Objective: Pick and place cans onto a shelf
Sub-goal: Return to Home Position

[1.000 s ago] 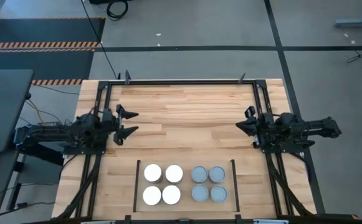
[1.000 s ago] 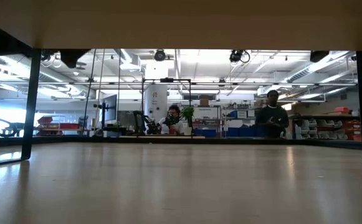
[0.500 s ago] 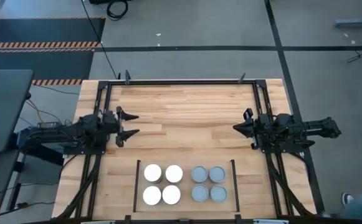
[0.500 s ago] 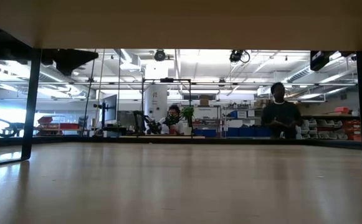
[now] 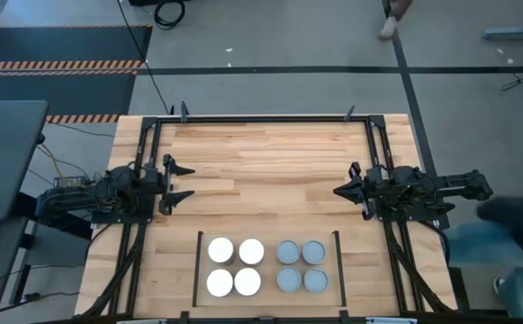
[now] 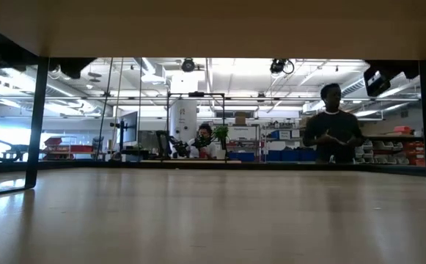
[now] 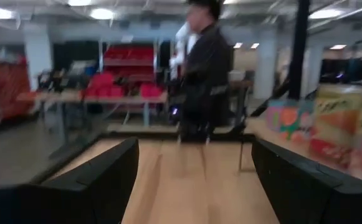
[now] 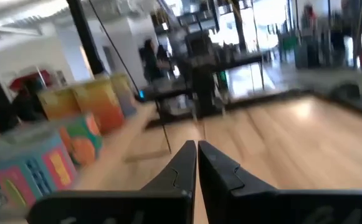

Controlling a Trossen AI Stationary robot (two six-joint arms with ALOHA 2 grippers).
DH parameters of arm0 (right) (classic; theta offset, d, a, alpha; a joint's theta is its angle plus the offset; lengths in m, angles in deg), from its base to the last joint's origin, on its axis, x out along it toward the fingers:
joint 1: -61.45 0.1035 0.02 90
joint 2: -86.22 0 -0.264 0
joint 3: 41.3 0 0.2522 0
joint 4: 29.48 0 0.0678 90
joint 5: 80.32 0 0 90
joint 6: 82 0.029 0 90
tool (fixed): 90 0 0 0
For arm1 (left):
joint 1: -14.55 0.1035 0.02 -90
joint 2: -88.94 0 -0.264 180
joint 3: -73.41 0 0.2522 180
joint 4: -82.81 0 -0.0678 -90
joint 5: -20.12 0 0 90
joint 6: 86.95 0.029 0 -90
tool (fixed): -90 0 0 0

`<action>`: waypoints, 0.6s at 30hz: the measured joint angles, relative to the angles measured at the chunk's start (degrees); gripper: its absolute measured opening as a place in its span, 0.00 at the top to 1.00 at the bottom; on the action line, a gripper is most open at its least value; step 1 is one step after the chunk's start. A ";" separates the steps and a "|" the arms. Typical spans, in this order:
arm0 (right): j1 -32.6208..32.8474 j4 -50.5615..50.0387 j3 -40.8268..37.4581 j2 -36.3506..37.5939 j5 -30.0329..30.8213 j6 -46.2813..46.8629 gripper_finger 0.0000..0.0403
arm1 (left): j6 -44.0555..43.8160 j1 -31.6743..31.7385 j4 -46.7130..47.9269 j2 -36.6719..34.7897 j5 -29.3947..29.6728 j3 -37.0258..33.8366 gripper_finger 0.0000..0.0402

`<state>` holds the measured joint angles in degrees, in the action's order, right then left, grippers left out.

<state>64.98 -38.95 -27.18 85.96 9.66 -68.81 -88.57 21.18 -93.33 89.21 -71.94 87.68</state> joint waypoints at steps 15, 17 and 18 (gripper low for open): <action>-0.33 -3.53 0.04 -6.65 -0.62 -5.39 0.94 | -0.69 -0.11 6.89 0.12 -4.57 -0.04 0.21; -0.33 -3.54 0.04 -6.64 -0.61 -5.42 0.94 | -0.71 -0.11 6.66 0.05 -4.58 -0.04 0.21; -0.33 -3.52 0.04 -6.65 -0.61 -5.40 0.94 | -0.71 -0.11 6.46 0.09 -4.62 -0.04 0.21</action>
<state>64.65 -42.47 -27.13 79.32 9.05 -74.21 -89.28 21.07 -86.87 89.30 -76.56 87.64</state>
